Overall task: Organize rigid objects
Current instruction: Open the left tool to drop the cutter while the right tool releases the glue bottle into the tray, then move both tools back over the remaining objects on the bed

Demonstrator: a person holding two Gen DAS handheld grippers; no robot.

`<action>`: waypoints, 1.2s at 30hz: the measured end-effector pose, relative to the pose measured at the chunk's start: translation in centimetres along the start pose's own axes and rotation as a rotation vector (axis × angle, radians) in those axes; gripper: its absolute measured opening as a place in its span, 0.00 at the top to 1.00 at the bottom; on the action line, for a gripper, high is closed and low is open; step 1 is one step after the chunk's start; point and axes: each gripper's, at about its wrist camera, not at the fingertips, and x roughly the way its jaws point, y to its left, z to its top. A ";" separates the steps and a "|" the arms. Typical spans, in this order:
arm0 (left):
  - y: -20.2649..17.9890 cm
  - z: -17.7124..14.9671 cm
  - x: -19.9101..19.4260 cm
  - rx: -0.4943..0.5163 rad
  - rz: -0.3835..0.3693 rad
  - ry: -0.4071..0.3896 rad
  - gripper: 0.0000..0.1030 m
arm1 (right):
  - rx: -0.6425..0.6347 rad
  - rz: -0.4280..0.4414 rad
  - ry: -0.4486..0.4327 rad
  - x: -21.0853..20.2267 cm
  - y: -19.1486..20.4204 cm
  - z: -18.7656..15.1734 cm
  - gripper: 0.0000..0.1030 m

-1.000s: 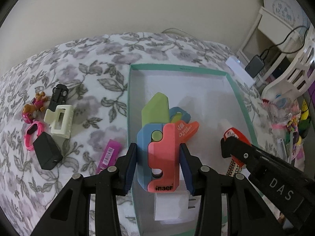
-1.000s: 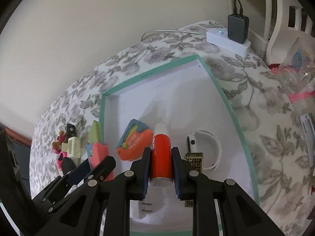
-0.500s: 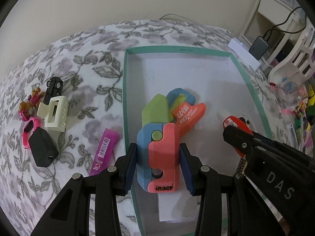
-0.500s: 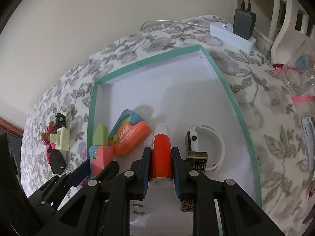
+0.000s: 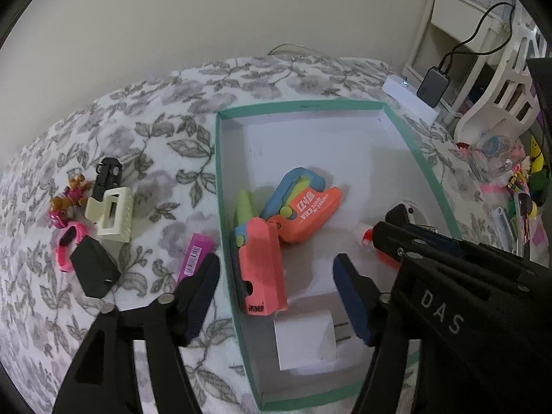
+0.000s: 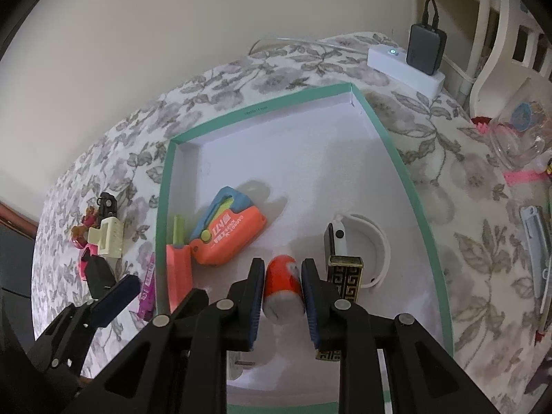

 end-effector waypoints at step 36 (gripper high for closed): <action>13.6 -1.0 -3.2 -0.455 0.326 0.079 0.02 | -0.056 -0.047 -0.053 -0.5 3.5 -1.4 0.00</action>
